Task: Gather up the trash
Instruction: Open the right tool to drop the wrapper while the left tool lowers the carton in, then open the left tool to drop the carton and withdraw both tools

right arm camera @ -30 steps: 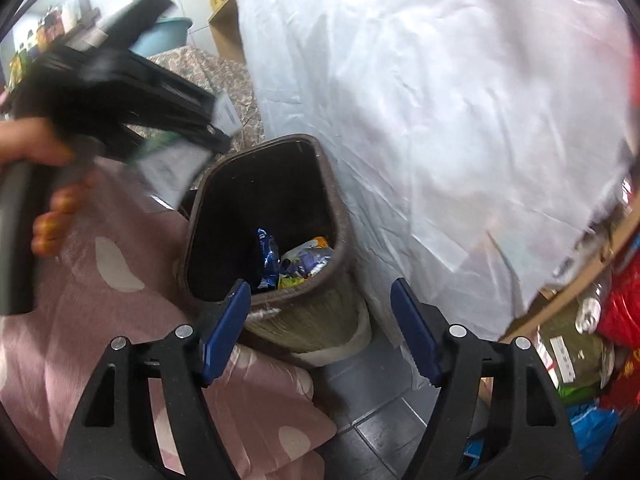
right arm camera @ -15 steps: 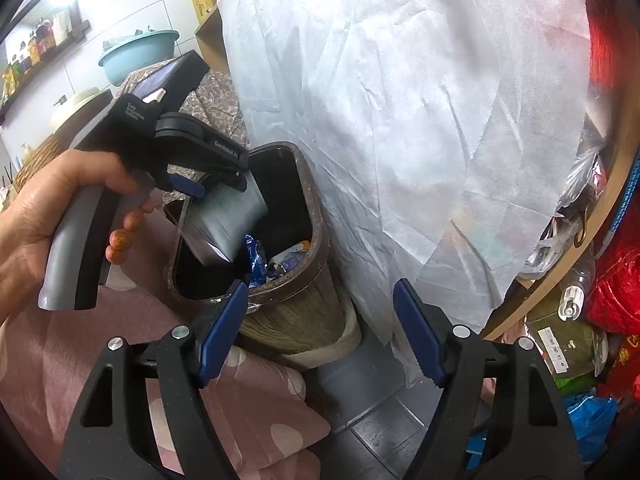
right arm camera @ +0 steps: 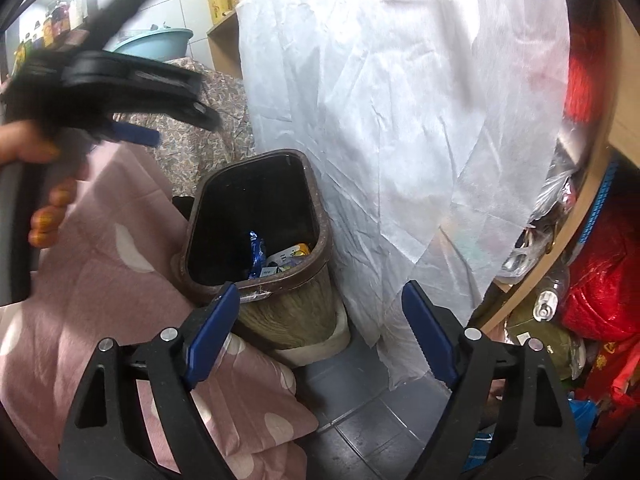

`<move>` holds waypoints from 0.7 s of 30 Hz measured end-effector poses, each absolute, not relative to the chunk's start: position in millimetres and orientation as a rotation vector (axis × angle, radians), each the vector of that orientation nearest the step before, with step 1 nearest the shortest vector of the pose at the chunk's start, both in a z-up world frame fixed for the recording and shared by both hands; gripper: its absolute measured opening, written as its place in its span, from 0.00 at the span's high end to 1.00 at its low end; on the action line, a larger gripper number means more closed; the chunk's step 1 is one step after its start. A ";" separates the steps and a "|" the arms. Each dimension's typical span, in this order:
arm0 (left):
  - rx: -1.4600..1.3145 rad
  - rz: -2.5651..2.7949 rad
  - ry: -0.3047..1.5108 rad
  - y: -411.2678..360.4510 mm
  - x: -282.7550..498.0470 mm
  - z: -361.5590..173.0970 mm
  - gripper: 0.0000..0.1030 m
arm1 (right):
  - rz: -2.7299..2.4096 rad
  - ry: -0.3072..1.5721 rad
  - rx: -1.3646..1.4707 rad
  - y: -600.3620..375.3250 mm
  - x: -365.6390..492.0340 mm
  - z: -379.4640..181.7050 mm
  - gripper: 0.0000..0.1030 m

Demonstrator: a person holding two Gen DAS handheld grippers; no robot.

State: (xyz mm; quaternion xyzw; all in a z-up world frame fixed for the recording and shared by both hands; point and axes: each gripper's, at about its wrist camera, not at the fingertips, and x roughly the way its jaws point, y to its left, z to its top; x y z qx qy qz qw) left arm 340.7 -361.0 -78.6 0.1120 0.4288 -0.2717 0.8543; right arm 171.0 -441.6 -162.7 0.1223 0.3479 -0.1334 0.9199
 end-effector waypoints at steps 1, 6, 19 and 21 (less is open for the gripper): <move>0.230 -0.578 0.875 -352.6 334.5 -71.3 0.14 | -0.275 0.714 0.246 -439.1 169.5 -160.7 0.19; 0.196 -0.577 0.717 -296.0 292.9 -33.1 0.05 | -0.272 0.688 0.221 -419.6 158.2 -145.2 0.12; 0.047 -0.462 0.517 -147.3 202.4 9.8 0.05 | -0.142 0.597 0.153 -333.6 141.9 -88.6 0.07; 0.026 -0.424 0.474 -125.6 186.8 12.7 0.05 | -0.109 0.565 0.140 -314.5 135.8 -75.6 0.07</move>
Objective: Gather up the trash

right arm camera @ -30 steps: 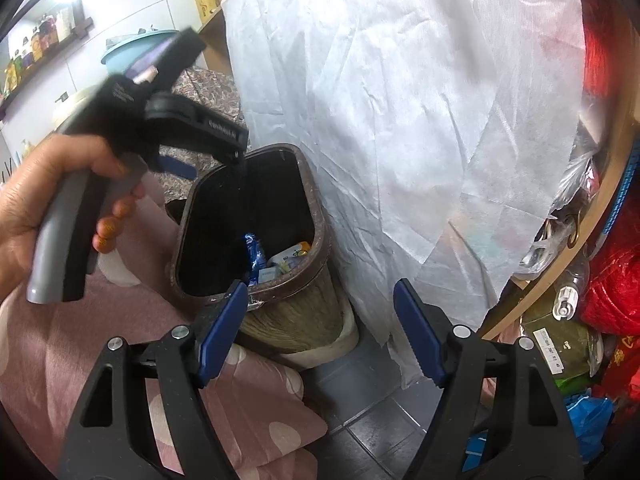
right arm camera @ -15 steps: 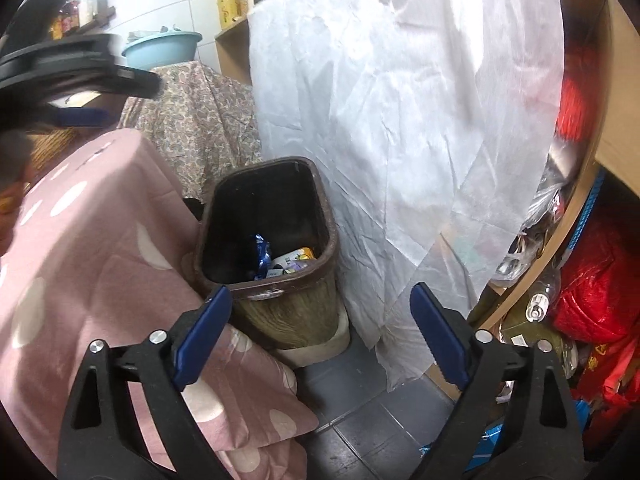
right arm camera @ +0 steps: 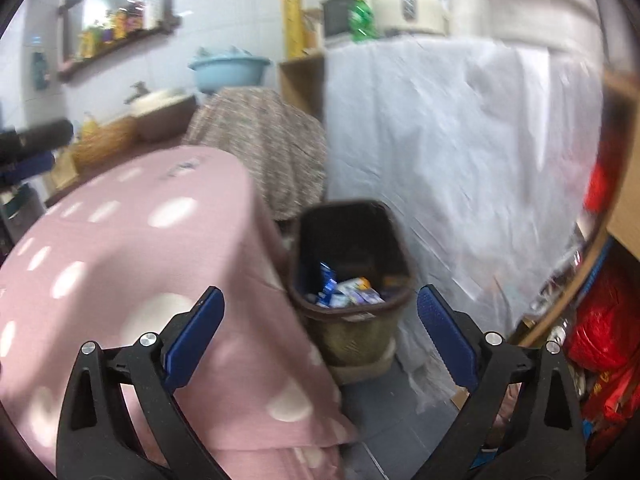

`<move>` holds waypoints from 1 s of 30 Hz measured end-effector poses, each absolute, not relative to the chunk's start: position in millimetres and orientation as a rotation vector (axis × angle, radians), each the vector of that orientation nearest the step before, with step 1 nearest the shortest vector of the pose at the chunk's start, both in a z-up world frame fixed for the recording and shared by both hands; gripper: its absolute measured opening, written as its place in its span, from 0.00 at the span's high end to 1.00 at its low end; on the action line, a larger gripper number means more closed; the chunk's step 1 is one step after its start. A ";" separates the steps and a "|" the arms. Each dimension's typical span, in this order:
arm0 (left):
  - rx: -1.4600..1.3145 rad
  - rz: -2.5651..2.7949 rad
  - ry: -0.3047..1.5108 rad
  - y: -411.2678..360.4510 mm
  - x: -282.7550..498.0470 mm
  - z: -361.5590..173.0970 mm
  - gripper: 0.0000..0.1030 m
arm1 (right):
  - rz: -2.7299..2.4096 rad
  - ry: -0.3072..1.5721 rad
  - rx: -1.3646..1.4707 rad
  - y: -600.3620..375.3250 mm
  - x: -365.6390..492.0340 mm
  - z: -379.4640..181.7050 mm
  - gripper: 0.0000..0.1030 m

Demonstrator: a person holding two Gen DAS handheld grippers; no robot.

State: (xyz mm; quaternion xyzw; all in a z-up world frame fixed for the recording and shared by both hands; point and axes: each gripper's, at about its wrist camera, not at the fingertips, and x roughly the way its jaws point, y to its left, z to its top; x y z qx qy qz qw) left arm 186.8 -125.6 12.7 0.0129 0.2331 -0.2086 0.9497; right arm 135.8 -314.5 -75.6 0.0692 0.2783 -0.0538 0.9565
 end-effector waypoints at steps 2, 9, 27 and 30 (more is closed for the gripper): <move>0.026 -0.391 0.434 -107.6 172.0 15.0 0.05 | -0.071 0.529 0.127 -295.5 128.7 -62.2 0.06; 0.063 -0.218 0.359 -55.9 117.1 13.4 0.05 | 0.038 0.406 0.076 -234.7 93.4 -21.9 0.06; -0.025 0.045 0.249 12.8 31.4 -2.2 0.05 | 0.144 0.291 0.012 -162.8 26.3 -21.8 0.06; -0.039 0.043 0.269 13.7 26.9 -8.4 0.05 | 0.140 0.288 0.004 -159.9 21.0 -24.8 0.06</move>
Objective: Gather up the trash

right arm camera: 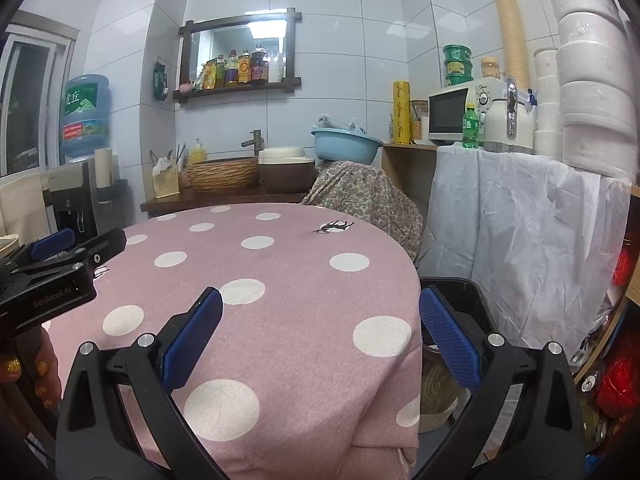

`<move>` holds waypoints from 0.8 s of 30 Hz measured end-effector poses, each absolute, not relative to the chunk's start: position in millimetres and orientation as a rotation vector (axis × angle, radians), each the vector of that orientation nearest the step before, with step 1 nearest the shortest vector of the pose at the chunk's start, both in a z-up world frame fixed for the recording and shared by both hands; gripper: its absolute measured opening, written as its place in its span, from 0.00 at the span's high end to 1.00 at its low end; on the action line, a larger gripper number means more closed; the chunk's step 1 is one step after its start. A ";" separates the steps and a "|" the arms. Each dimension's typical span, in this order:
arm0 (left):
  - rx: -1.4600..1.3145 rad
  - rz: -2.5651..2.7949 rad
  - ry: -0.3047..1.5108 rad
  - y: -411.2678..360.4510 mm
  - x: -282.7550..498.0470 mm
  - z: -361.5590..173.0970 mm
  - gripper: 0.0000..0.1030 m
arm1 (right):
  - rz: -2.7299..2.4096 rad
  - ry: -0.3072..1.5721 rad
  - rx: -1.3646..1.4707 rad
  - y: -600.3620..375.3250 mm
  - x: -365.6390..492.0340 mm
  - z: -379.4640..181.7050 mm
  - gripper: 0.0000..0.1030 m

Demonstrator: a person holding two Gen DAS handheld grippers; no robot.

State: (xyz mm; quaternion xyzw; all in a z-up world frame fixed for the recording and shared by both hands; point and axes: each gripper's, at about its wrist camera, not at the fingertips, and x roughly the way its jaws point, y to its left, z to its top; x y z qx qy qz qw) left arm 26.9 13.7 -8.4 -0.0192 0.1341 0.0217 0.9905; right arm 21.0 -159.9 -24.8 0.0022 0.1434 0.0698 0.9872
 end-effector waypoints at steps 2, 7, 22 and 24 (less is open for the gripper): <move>-0.033 0.045 0.273 11.8 24.6 -11.5 0.05 | 0.144 0.284 0.006 -159.0 18.1 -26.2 0.06; -0.017 0.040 0.276 8.9 21.8 -14.1 0.05 | 0.159 0.281 0.009 -157.9 13.9 -27.6 0.06; -0.001 0.021 0.282 5.2 23.1 -13.1 0.05 | 0.137 0.274 0.018 -165.9 14.7 -26.4 0.06; 0.003 0.017 0.286 4.8 23.4 -13.1 0.05 | 0.135 0.272 0.021 -167.3 14.3 -26.1 0.06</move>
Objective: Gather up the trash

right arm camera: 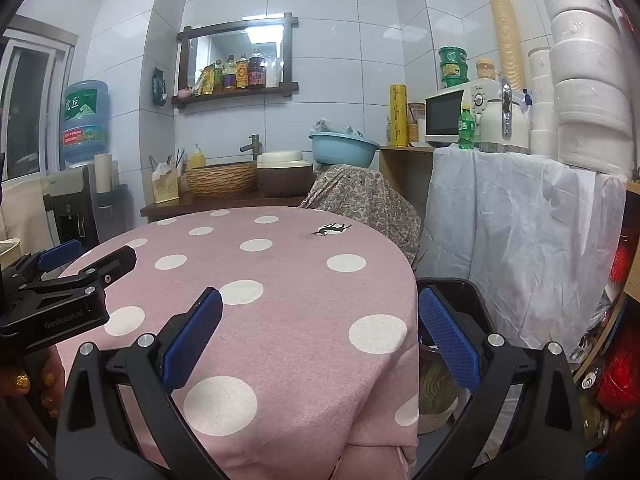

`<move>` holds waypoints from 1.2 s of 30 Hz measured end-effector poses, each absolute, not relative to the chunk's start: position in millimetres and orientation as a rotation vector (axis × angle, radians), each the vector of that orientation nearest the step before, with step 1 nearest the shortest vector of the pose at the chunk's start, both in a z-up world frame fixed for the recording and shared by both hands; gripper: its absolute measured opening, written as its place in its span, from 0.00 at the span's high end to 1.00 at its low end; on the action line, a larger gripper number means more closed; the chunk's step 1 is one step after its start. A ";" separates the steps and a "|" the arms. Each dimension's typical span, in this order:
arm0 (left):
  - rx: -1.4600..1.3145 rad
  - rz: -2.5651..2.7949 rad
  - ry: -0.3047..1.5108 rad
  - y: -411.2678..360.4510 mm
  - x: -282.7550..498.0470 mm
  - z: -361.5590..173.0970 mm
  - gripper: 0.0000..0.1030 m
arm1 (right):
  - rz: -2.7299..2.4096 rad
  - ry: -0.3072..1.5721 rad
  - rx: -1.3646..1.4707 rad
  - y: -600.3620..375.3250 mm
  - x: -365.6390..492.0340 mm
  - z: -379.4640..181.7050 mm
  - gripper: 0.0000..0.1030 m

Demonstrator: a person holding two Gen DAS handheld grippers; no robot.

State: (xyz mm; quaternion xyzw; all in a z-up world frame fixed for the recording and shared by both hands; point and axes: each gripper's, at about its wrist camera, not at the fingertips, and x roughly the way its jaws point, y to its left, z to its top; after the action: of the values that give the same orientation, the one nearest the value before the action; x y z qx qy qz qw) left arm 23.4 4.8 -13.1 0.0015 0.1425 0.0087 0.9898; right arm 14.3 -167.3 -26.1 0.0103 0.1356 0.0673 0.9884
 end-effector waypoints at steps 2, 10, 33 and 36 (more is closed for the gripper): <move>0.004 0.013 0.286 4.5 23.4 -13.2 0.05 | 0.131 0.270 0.021 -168.1 13.5 -26.1 0.06; 0.008 -0.001 0.296 4.0 25.2 -14.9 0.05 | 0.123 0.270 0.023 -172.1 12.5 -26.3 0.06; -0.004 -0.023 0.318 3.8 26.9 -17.1 0.05 | 0.123 0.276 0.025 -174.6 11.3 -26.7 0.06; -0.005 -0.026 0.319 3.2 27.4 -17.4 0.05 | 0.123 0.275 0.023 -175.0 11.4 -26.6 0.06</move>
State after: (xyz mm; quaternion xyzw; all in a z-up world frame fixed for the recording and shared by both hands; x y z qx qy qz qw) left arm 27.4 3.2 -17.4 -0.0023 0.1588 -0.0130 0.9872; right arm 11.4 -175.0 -26.6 0.0116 0.1369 0.0612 0.9886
